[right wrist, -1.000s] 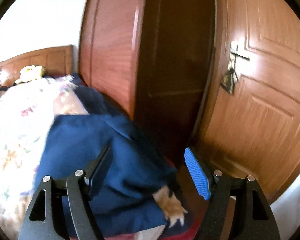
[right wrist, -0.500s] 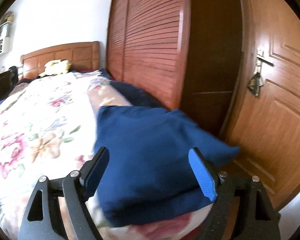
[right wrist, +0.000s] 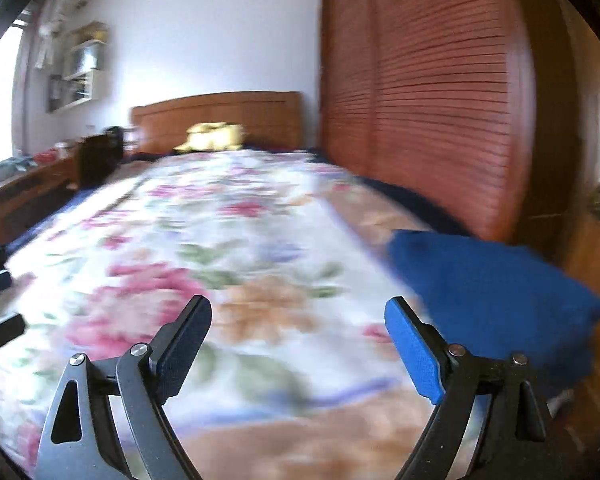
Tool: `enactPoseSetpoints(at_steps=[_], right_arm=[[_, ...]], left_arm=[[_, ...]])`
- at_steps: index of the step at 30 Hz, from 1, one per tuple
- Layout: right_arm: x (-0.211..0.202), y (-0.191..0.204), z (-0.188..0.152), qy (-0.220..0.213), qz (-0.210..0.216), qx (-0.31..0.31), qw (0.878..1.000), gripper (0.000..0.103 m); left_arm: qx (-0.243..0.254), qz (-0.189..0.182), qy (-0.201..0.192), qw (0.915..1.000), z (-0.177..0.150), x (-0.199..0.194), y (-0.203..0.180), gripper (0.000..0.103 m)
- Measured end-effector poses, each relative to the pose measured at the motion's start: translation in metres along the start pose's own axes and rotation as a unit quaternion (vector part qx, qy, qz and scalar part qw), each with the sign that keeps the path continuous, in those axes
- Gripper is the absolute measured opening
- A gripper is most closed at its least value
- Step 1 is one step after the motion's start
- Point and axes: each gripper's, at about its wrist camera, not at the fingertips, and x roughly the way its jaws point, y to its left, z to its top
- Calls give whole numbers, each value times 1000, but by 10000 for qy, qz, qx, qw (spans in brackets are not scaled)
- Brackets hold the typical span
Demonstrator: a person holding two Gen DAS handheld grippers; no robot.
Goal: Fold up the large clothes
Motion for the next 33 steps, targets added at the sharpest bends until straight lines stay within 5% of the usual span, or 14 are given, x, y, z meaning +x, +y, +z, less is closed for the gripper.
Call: enactPoseSetpoints(at_steps=[7, 12, 19, 33], right_arm=[[18, 88, -3, -163, 883, -84, 9959, 89], [40, 110, -11, -168, 1209, -53, 9925, 89], [62, 123, -17, -336, 1160, -358, 9920, 89], [86, 133, -37, -388, 1170, -465, 9913, 89]], left_arm=[[-494, 784, 4, 9957, -24, -5, 77, 87], [-642, 1329, 19, 9890, -41, 0, 113, 87], [-972, 1600, -201, 9821, -58, -2, 152, 87], [-880, 1807, -374, 9789, -75, 6, 158, 87]])
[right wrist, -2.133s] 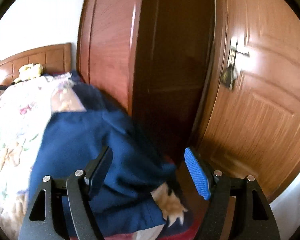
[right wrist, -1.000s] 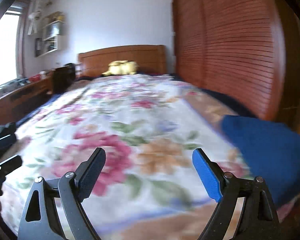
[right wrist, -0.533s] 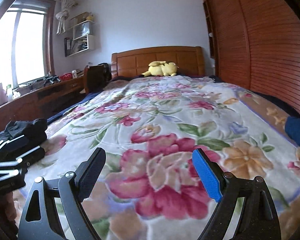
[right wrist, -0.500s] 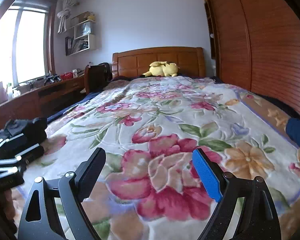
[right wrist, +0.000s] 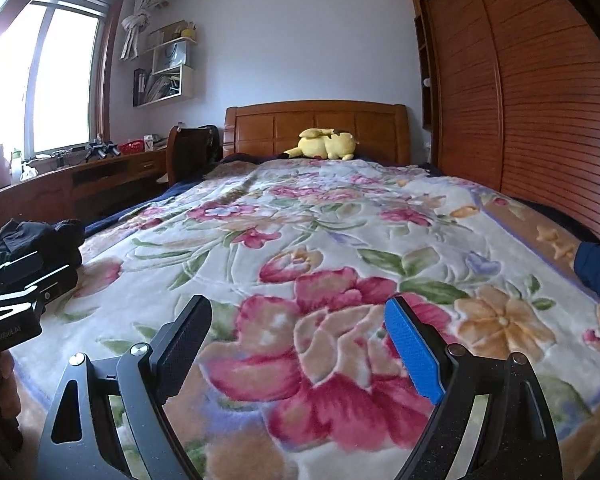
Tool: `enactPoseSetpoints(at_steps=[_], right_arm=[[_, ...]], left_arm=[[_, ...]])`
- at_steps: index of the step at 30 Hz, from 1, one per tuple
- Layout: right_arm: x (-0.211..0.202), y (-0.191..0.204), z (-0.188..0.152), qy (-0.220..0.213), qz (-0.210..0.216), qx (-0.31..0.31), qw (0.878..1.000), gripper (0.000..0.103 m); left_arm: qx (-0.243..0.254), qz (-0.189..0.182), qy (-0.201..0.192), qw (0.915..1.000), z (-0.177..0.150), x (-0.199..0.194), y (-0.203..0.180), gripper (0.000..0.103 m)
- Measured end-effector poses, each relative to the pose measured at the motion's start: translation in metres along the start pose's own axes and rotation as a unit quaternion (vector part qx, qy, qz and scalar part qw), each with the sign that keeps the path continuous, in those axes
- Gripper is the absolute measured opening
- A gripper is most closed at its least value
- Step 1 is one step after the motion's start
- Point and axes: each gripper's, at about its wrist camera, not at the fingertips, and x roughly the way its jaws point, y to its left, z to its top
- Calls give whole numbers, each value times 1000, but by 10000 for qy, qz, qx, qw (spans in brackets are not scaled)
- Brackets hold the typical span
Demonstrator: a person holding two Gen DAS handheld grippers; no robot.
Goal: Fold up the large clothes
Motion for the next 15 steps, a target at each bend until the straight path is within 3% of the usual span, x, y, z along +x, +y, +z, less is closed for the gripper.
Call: enactPoseSetpoints(at_steps=[15], right_arm=[[4, 3, -3, 1, 1, -14, 10000, 89]], left_arm=[[-6, -8, -34, 10000, -4, -3, 1, 87]])
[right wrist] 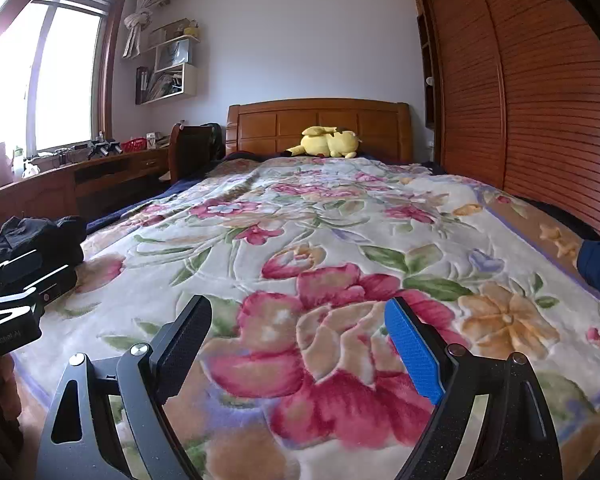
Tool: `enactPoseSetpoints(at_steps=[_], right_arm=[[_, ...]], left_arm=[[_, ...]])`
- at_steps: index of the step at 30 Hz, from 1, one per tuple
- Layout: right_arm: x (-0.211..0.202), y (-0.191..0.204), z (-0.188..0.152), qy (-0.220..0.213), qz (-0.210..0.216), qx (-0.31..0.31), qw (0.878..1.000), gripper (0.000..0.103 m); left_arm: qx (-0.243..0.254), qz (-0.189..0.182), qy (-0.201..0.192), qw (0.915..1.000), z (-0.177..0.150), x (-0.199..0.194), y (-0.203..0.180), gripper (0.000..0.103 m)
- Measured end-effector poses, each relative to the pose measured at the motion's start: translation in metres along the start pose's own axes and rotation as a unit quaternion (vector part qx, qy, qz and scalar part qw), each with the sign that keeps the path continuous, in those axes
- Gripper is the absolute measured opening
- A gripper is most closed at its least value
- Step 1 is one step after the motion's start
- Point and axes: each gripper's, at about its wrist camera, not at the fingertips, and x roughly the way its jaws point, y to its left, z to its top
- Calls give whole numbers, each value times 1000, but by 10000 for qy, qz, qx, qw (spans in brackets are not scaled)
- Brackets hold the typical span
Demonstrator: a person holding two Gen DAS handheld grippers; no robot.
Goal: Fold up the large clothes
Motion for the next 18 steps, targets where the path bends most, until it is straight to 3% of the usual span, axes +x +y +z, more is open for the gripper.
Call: enactPoseSetpoints(at_steps=[18], right_arm=[[2, -1, -1, -7, 16, -35, 10000, 89]], left_arm=[[-18, 2, -6, 10000, -1, -1, 2, 87]])
